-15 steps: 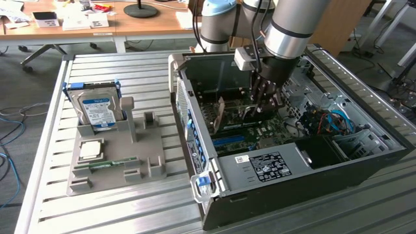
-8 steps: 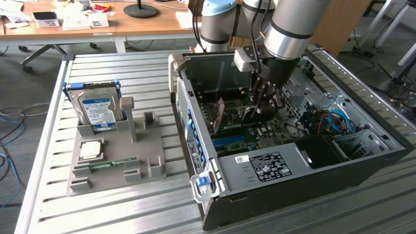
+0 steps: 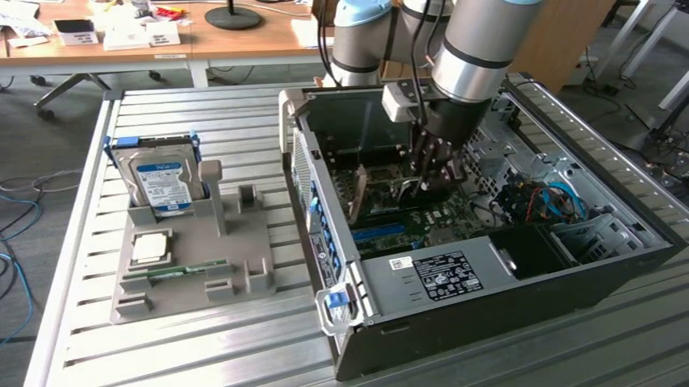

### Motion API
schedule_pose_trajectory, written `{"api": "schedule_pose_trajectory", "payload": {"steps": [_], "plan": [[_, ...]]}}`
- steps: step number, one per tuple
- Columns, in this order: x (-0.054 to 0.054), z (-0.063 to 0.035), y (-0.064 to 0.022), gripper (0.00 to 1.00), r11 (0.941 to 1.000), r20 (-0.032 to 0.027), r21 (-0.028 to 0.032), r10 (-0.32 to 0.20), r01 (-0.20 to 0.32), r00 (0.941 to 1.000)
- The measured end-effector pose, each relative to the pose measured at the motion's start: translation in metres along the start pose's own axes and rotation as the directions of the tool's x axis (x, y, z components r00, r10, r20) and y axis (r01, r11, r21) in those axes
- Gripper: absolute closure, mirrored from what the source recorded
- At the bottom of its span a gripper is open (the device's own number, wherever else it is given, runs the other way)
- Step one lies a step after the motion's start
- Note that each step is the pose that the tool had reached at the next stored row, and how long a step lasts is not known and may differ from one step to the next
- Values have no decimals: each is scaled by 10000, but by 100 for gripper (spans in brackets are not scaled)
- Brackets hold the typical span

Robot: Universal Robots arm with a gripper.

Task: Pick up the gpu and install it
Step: 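Insert the gpu into the slot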

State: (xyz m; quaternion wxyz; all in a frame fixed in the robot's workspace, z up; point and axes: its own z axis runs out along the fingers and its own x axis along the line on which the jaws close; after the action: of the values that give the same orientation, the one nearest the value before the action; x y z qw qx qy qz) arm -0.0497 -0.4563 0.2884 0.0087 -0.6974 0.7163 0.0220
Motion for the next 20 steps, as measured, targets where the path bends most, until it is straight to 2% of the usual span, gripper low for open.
{"api": "schedule_pose_trajectory", "payload": {"steps": [14, 16, 18, 20], "plan": [[2, 9, 93, 73, 10000, 1, 1, 1, -1, 10000], [4, 25, 103, 73, 10000, 1, 1, 2, -2, 10000], [8, 93, 139, 73, 10000, 0, 1, 0, 0, 10000], [31, 94, 140, 73, 10000, 2, 2, 2, -2, 10000]]}}
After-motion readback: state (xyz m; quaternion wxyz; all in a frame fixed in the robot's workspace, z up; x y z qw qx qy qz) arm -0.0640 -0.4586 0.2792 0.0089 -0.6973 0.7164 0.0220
